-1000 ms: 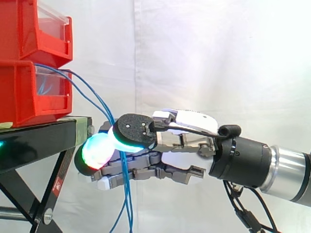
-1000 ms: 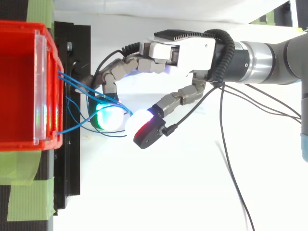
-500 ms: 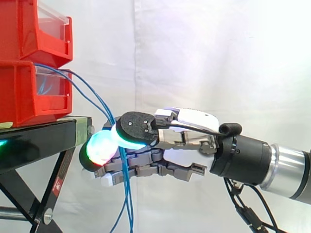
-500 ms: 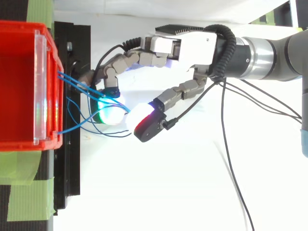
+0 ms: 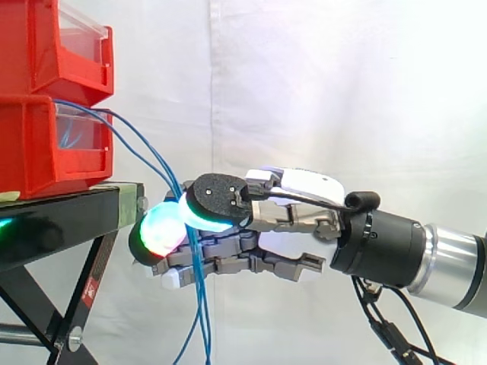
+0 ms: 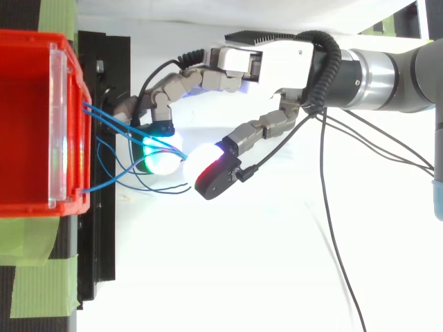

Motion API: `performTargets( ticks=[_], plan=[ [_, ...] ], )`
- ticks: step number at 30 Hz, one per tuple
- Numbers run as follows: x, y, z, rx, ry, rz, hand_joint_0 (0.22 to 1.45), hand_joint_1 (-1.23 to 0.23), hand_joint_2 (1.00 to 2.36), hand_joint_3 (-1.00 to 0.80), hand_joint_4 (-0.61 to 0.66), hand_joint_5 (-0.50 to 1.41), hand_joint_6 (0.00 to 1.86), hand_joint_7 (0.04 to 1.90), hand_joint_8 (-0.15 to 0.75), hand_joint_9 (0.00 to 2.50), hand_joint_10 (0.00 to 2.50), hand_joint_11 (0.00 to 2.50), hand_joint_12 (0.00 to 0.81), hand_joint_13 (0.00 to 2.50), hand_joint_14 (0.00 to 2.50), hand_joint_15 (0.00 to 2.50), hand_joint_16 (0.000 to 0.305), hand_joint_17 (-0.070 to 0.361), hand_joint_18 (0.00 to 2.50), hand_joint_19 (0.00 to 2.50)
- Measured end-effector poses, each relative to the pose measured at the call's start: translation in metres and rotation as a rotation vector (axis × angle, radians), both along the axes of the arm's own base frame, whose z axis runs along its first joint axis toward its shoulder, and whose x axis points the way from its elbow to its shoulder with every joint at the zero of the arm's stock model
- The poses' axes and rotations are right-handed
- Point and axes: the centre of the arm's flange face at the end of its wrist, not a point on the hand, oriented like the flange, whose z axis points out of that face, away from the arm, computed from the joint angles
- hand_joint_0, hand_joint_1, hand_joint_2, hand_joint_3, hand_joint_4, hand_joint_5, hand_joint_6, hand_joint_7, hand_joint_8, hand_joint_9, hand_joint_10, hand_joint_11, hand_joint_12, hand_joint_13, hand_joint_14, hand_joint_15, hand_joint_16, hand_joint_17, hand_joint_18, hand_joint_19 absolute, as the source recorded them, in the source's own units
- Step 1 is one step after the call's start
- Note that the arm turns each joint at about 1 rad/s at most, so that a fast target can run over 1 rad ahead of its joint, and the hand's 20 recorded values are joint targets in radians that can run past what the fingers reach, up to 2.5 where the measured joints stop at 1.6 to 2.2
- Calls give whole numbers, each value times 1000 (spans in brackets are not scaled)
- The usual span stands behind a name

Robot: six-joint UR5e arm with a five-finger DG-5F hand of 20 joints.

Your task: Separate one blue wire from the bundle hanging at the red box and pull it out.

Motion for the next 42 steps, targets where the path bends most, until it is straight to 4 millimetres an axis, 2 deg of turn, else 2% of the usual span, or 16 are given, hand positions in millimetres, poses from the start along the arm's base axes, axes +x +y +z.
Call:
performTargets(
  ticks=[14, 42],
  plan=[
    [0, -8, 4, -9, -27, 2, 630, -670, 1014, -341, 262, -201, 728, 1041, 287, 379, 6, 259, 393, 461, 12, 341, 53, 119, 379, 505],
    [-1, 0, -1, -46, 4, 1, 625, -664, 1015, -337, 264, -204, 736, 1036, 287, 380, 6, 261, 393, 467, 12, 342, 53, 119, 383, 515]
  ],
)
